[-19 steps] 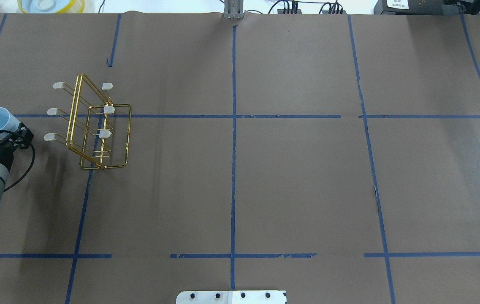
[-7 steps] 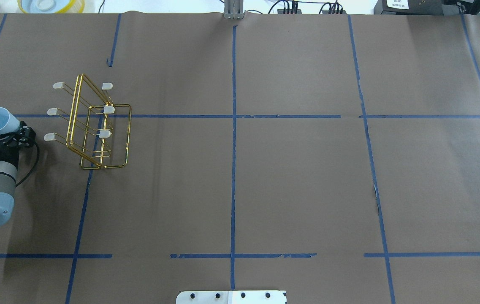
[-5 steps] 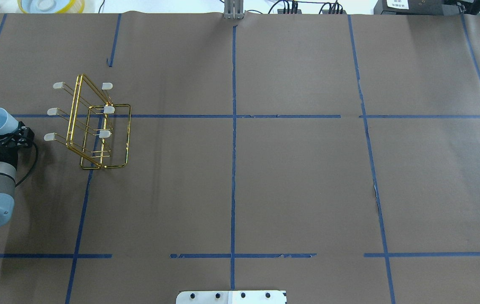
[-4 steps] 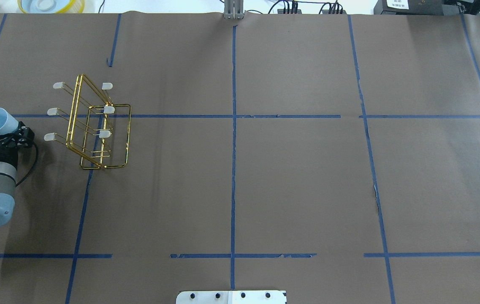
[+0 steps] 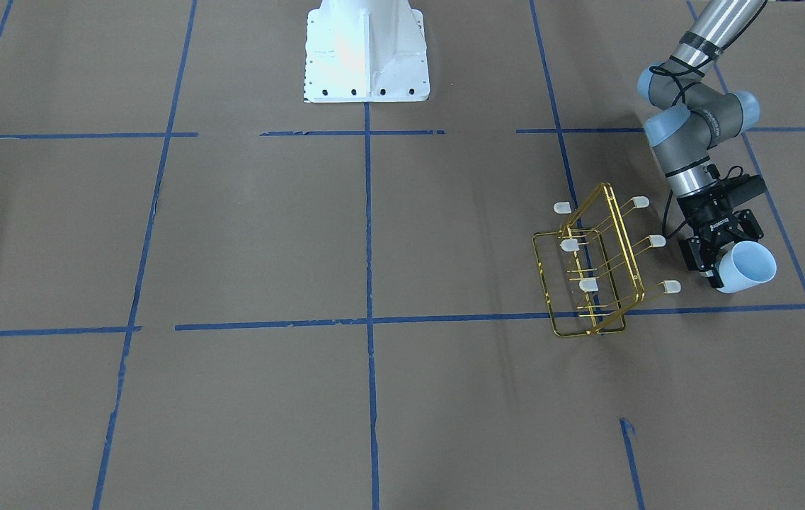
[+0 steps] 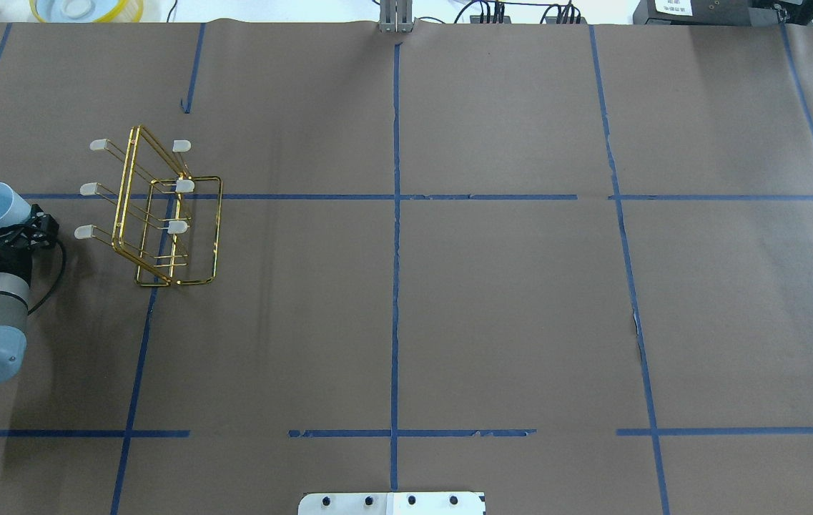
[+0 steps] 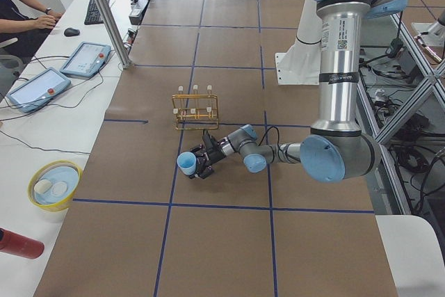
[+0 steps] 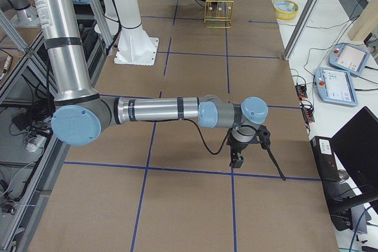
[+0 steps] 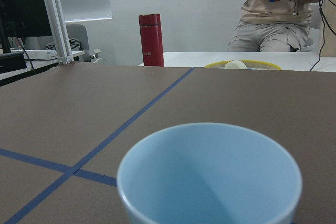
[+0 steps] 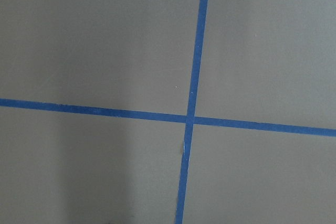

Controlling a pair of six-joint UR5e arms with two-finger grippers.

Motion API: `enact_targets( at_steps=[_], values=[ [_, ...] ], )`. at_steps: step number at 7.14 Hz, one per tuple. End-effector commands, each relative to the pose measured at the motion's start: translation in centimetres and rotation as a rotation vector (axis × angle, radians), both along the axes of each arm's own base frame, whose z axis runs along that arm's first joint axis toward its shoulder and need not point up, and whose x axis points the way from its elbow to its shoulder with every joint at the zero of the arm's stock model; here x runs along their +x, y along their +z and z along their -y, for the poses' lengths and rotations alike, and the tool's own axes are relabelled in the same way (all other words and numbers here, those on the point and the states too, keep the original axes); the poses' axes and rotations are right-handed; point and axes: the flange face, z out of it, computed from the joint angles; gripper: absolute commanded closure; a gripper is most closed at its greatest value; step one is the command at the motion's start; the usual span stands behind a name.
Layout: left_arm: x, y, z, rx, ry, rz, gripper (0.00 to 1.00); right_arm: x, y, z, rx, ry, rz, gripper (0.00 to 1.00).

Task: Hang cup on cup holder
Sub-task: 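Lift the light blue cup with the left gripper off the table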

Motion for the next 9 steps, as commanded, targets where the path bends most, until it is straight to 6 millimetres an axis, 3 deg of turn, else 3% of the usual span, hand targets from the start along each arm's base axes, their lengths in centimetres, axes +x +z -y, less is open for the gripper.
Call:
enact_targets(
  at_steps=[1, 2, 3, 4, 5, 7, 8, 9],
  values=[
    [0.0, -0.1, 0.2, 0.001, -0.004, -0.004, 0.72, 0.0, 0.0, 0.0, -0.001, 0.001, 0.000, 0.00],
    [-1.1, -1.5, 1.1, 0.018, -0.033, -0.051, 0.95, 0.0, 0.0, 0.0, -0.001, 0.001, 0.000, 0.00],
    [-2.7, -3.5, 2.2, 0.050, -0.060, -0.108, 1.00, 0.0, 0.0, 0.0, 0.001, 0.001, 0.000, 0.00],
    [-4.5, -6.7, 2.5, 0.050, -0.045, -0.204, 1.00, 0.0, 0.0, 0.0, 0.001, 0.001, 0.000, 0.00],
    [-8.3, -8.2, 1.3, 0.041, -0.045, -0.243, 1.00, -0.1, 0.0, 0.0, 0.001, -0.001, 0.000, 0.00],
    [-13.5, -11.7, -2.1, 0.096, -0.012, -0.382, 1.00, 0.0, 0.0, 0.0, -0.001, 0.001, 0.000, 0.00],
    [-16.3, -14.0, -1.7, 0.148, -0.047, -0.448, 1.00, 0.0, 0.0, 0.0, 0.001, 0.001, 0.000, 0.00],
    [-17.9, -15.1, -2.7, 0.184, -0.057, -0.500, 1.00, 0.0, 0.0, 0.0, 0.001, 0.001, 0.000, 0.00]
  ],
)
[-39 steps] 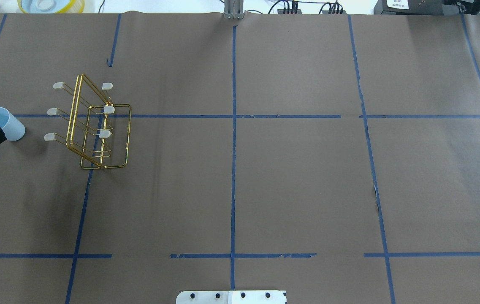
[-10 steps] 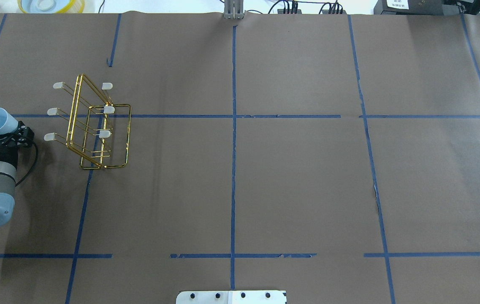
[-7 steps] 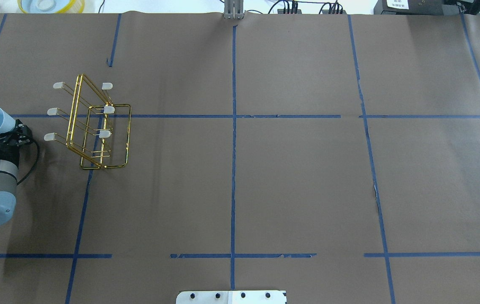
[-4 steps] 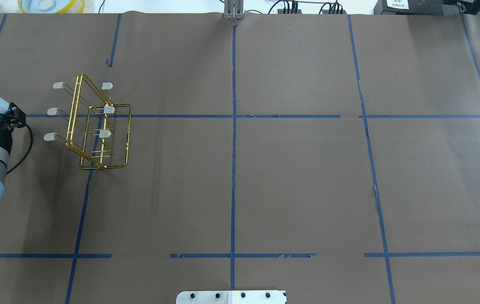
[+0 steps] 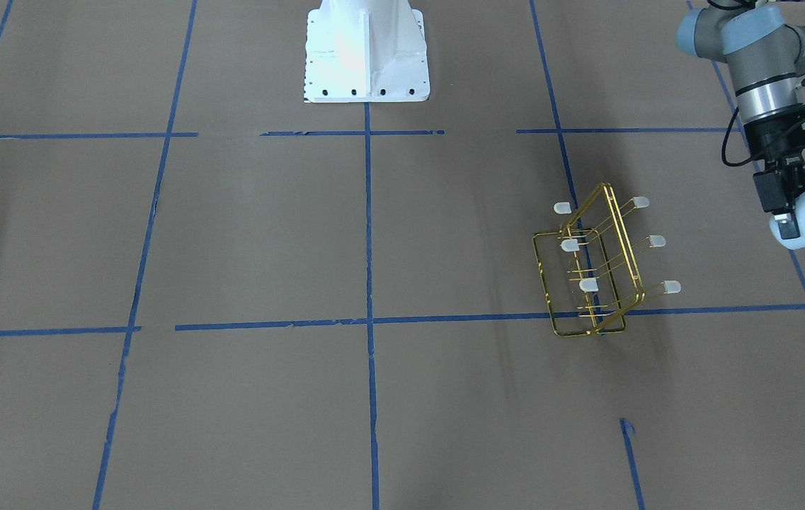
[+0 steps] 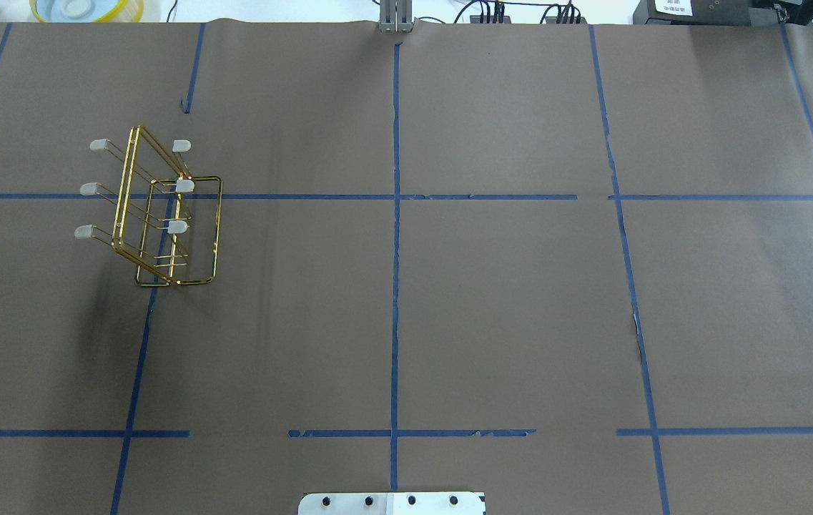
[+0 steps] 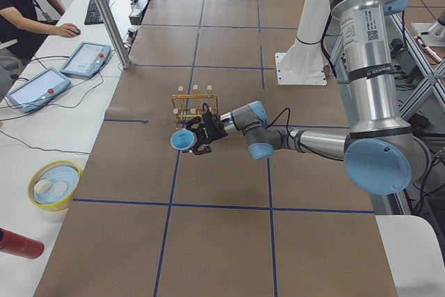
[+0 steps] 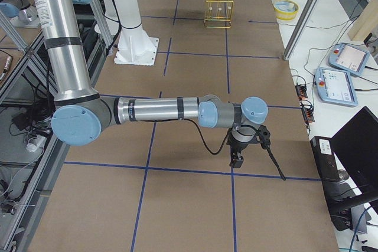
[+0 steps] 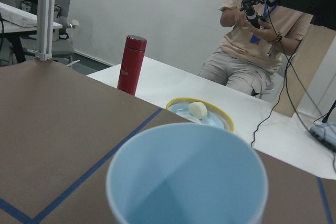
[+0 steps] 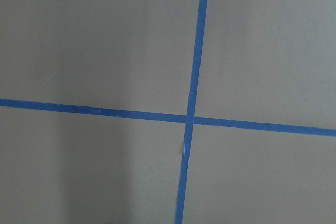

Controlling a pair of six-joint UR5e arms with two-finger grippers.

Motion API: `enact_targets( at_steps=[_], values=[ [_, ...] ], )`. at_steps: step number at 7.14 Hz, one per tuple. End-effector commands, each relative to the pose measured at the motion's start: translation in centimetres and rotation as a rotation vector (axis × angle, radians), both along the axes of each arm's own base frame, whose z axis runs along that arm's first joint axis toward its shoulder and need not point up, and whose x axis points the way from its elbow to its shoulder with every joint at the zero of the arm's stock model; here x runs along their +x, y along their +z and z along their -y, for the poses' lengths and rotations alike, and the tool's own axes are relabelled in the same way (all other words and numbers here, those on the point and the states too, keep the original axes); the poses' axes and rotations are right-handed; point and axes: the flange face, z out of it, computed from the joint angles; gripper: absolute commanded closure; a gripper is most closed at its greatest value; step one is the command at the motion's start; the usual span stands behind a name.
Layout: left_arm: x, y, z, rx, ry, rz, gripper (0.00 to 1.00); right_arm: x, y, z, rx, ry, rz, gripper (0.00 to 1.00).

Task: Hang cup on cup holder
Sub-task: 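Rotate the left wrist to turn the held cup upside down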

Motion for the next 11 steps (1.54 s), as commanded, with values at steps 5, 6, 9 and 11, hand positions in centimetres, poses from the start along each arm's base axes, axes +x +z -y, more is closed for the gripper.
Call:
enact_targets(
  at_steps=[5, 6, 9, 11],
  values=[
    [-3.7, -5.2, -4.7, 0.051, -0.007, -0.993, 1.00, 0.0, 0.0, 0.0, 0.001, 0.000, 0.000, 0.00],
    [-3.9, -6.4, -5.1, 0.031, -0.025, -1.189, 1.00, -0.1, 0.0, 0.0, 0.001, -0.001, 0.000, 0.00],
    [-4.2, -8.1, -6.1, -0.035, -0.010, -1.654, 1.00, 0.0, 0.0, 0.0, 0.001, 0.000, 0.000, 0.00],
    [-4.3, -9.3, -6.0, -0.078, 0.007, -1.937, 1.00, -0.1, 0.0, 0.0, -0.001, -0.001, 0.000, 0.00]
  ],
)
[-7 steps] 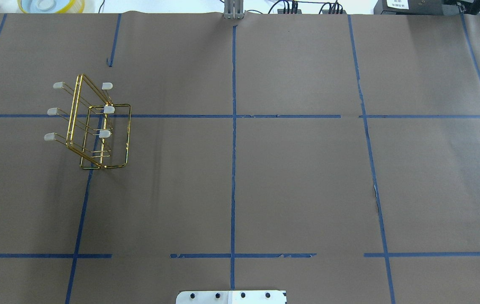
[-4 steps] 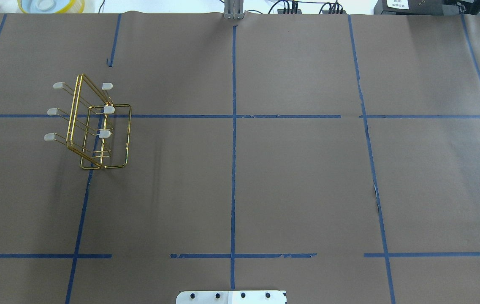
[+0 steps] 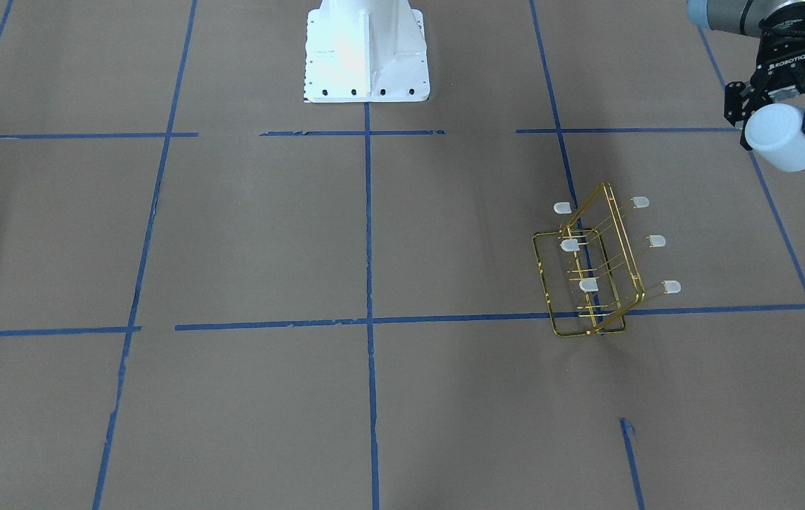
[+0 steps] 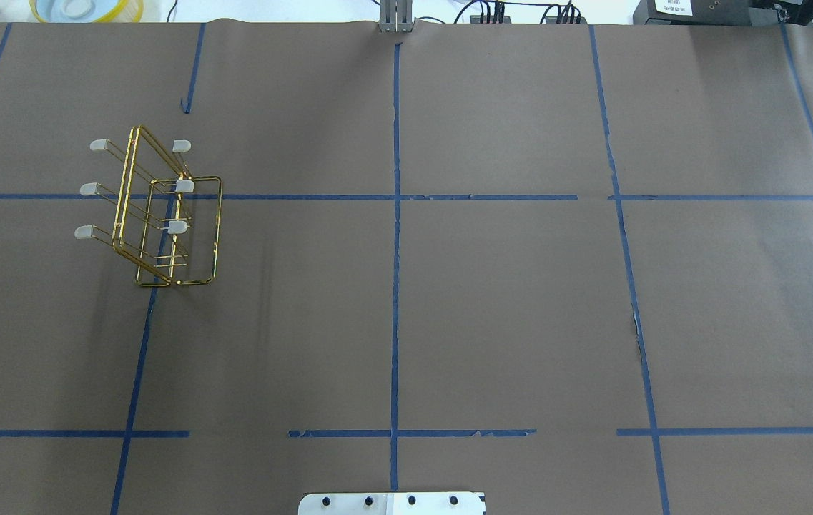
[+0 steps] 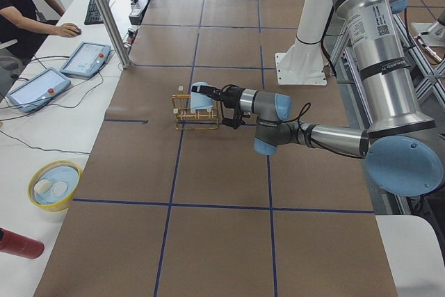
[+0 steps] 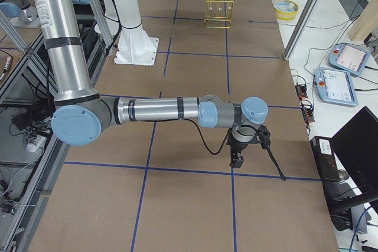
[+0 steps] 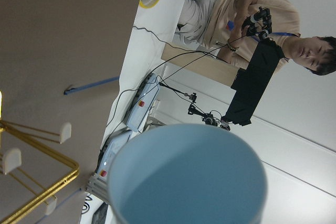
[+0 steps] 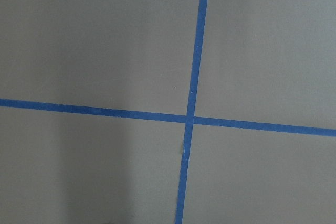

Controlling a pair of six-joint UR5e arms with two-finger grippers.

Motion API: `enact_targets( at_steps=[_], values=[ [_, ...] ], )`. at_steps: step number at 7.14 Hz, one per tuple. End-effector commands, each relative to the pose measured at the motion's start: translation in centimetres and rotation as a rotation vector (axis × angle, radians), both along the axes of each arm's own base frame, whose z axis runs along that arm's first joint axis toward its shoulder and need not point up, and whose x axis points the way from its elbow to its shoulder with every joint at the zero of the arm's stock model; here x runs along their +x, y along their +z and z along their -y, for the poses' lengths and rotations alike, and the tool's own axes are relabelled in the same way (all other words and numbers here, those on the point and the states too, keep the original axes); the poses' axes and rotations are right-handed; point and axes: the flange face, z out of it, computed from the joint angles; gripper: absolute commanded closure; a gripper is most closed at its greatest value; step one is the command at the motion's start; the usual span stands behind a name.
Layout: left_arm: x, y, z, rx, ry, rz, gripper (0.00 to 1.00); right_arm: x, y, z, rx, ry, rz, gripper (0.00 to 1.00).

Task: Hang cup on cup holder
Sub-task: 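Rotate the left wrist to turn the held cup upside down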

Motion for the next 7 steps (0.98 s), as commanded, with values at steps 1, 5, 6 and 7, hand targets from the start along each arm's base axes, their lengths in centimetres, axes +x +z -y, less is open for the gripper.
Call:
enact_targets(
  at_steps=[1, 5, 6, 7],
  values=[
    [-0.3, -0.8, 0.1, -0.015, 0.025, -0.358, 1.00, 0.0, 0.0, 0.0, -0.001, 0.000, 0.000, 0.00],
    [2.0, -0.3, 0.3, -0.136, -0.030, -0.729, 1.00, 0.0, 0.0, 0.0, 0.001, 0.000, 0.000, 0.00],
    [3.4, 0.1, -0.2, -0.159, -0.068, -0.783, 1.00, 0.0, 0.0, 0.0, -0.001, 0.000, 0.000, 0.00],
    [5.5, 0.3, -1.3, -0.179, -0.114, -0.819, 1.00, 0.0, 0.0, 0.0, 0.001, 0.000, 0.000, 0.00]
  ],
)
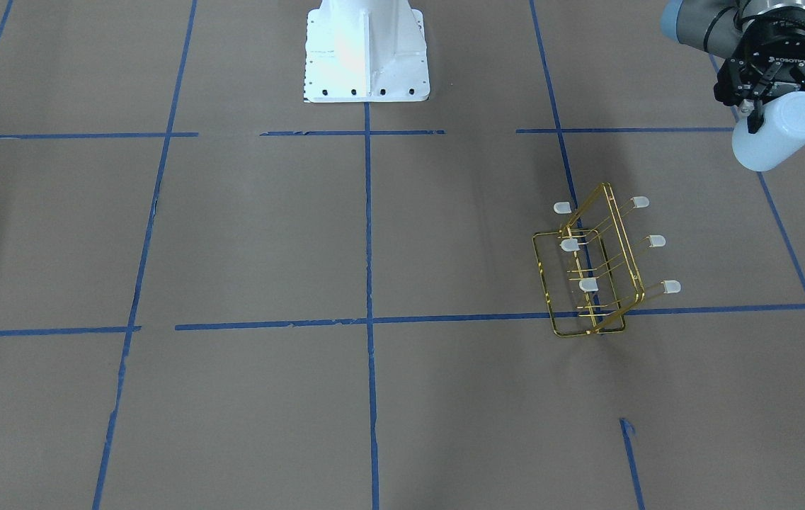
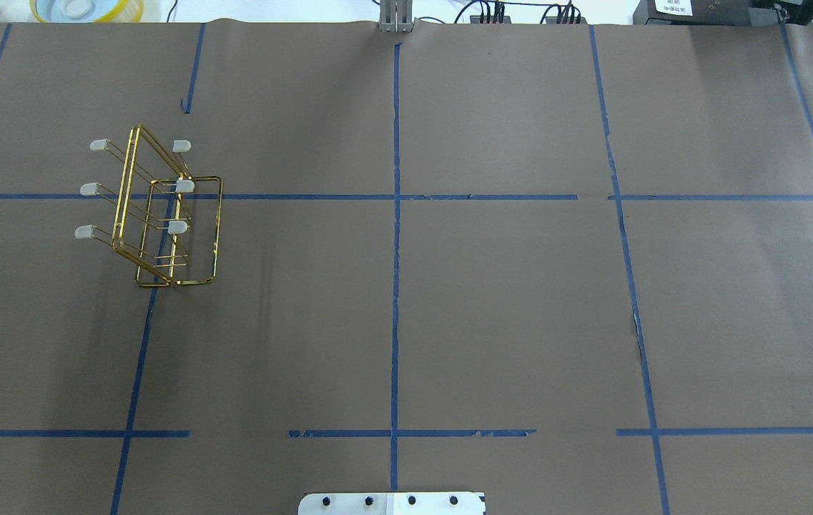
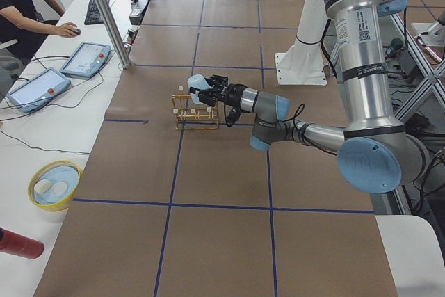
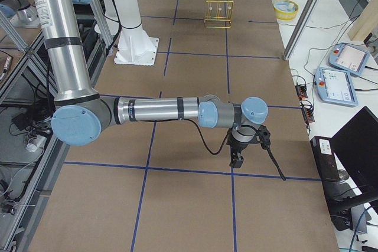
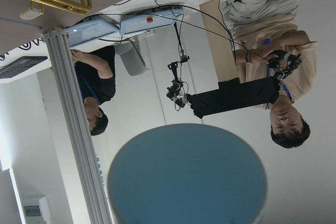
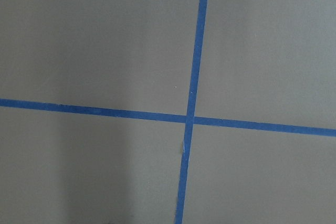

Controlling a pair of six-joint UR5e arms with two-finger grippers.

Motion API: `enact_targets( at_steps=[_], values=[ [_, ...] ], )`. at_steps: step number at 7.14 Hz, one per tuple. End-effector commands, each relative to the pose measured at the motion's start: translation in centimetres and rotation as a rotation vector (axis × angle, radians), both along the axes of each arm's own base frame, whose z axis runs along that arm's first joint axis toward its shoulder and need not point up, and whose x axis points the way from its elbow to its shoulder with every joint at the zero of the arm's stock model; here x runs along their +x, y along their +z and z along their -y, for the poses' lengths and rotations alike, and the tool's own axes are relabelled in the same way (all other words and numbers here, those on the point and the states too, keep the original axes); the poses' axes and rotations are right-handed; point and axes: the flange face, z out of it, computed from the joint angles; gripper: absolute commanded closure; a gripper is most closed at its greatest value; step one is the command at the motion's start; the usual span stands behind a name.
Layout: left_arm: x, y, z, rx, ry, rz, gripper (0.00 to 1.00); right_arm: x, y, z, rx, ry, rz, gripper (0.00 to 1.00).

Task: Hang cup on cup holder
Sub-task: 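Rotate the left wrist to turn the held cup upside down, then move the inverted cup with the left gripper onto a white peg of the gold rack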

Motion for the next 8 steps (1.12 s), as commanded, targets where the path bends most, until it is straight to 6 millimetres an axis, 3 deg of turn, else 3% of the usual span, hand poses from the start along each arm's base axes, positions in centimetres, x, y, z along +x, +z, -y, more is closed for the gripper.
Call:
enact_targets(
  at_steps=[1, 2, 5, 8],
  values=[
    [5.1, 1.1, -2.1, -0.087, -0.085, -0.073, 1.00, 0.0, 0.0, 0.0, 0.001, 0.000, 0.000, 0.00],
    [8.2, 1.7, -2.8, -0.120, -0.117, -0.091, 1.00, 0.0, 0.0, 0.0, 0.001, 0.000, 0.000, 0.00],
    [12.1, 1.6, -1.8, -0.119, -0.121, -0.104, 1.00, -0.1, 0.0, 0.0, 0.001, -0.002, 0.000, 0.00],
    [14.4, 1.1, -1.2, -0.119, -0.120, -0.107, 1.00, 0.0, 0.0, 0.0, -0.001, 0.000, 0.000, 0.00]
  ],
)
